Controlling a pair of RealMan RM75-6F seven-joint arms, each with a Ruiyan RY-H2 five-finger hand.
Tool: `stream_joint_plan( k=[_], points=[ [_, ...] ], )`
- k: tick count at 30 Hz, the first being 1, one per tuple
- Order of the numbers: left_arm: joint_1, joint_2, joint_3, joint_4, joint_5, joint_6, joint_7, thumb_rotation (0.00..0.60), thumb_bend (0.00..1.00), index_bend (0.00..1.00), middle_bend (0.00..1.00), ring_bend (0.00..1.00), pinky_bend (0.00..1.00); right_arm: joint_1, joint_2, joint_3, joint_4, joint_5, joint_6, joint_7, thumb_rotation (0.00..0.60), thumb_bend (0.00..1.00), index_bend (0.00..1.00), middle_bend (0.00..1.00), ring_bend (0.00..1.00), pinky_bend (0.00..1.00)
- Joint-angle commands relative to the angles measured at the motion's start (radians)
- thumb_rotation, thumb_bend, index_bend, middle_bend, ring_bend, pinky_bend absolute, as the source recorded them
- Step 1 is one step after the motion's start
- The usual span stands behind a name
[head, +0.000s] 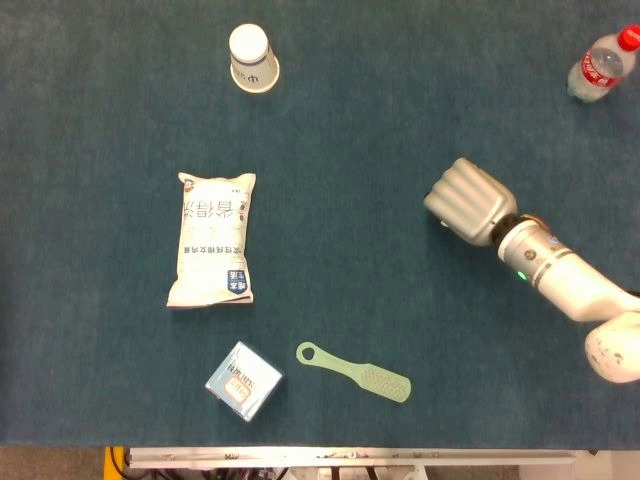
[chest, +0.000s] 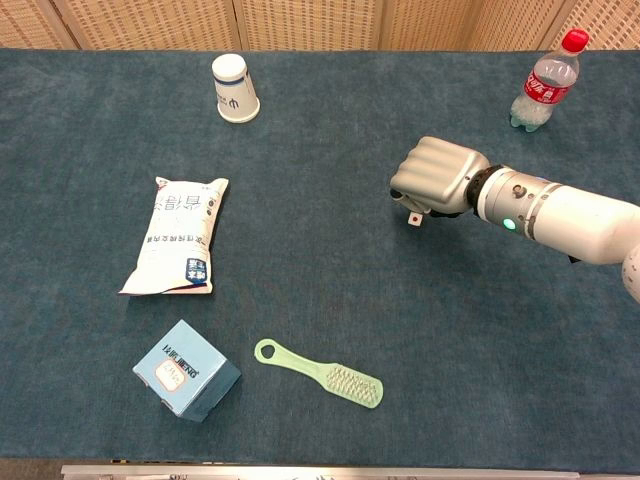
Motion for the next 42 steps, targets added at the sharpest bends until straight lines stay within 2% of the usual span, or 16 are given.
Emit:
stream_joint_plan(
  k=[1, 15, 24, 27, 30, 34, 37, 40, 42],
  points=[
    [0.000, 0.000, 0.000, -0.001, 0.000, 0.000, 0.001, 0.600, 0.00, 0.37, 0.28, 0.22, 0.37, 0.000, 0.002, 0.001, -0.002, 0.000, -0.003, 0.004, 0.600, 1.00, 0.57, 0.92, 0.94, 0.95],
    [0.002, 0.006, 0.000, -0.009, -0.007, -0.004, 0.004, 0.600, 0.00, 0.37, 0.28, 0.22, 0.37, 0.004, 0.017, 0.004, -0.024, -0.013, -0.035, 0.058, 0.600, 1.00, 0.57, 0.92, 0.94, 0.95],
    [0.003, 0.006, -0.002, -0.011, -0.007, -0.001, -0.001, 0.600, 0.00, 0.37, 0.28, 0.22, 0.38, -0.028, 0.087, -0.006, -0.115, -0.099, 0.020, 0.111, 0.600, 1.00, 0.57, 0.92, 0.94, 0.95],
    [0.002, 0.008, -0.003, -0.015, -0.007, 0.000, 0.000, 0.600, 0.00, 0.37, 0.28, 0.22, 0.38, -0.059, 0.130, -0.018, -0.160, -0.160, 0.087, 0.115, 0.600, 1.00, 0.57, 0.92, 0.94, 0.95],
    [0.002, 0.011, -0.003, -0.025, 0.003, 0.009, -0.002, 0.600, 0.00, 0.37, 0.28, 0.22, 0.38, -0.112, 0.182, -0.043, -0.211, -0.248, 0.193, 0.105, 0.600, 1.00, 0.55, 0.92, 0.94, 0.95],
    [-0.002, 0.015, -0.006, -0.040, 0.023, 0.025, 0.001, 0.600, 0.00, 0.39, 0.28, 0.22, 0.38, -0.200, 0.257, -0.079, -0.256, -0.391, 0.347, 0.159, 0.600, 1.00, 0.53, 0.88, 0.92, 0.95],
    [-0.006, 0.017, -0.010, -0.057, 0.041, 0.039, 0.006, 0.600, 0.00, 0.40, 0.28, 0.22, 0.38, -0.284, 0.305, -0.107, -0.240, -0.518, 0.489, 0.247, 0.600, 1.00, 0.52, 0.81, 0.87, 0.95],
    [-0.011, 0.018, -0.015, -0.077, 0.050, 0.048, 0.012, 0.600, 0.00, 0.41, 0.28, 0.22, 0.38, -0.361, 0.328, -0.119, -0.206, -0.586, 0.608, 0.281, 0.600, 1.00, 0.49, 0.72, 0.80, 0.92],
    [-0.018, 0.018, -0.020, -0.093, 0.060, 0.051, 0.017, 0.600, 0.00, 0.41, 0.28, 0.22, 0.38, -0.421, 0.338, -0.120, -0.183, -0.612, 0.687, 0.292, 0.600, 1.00, 0.47, 0.63, 0.71, 0.90]
  ],
)
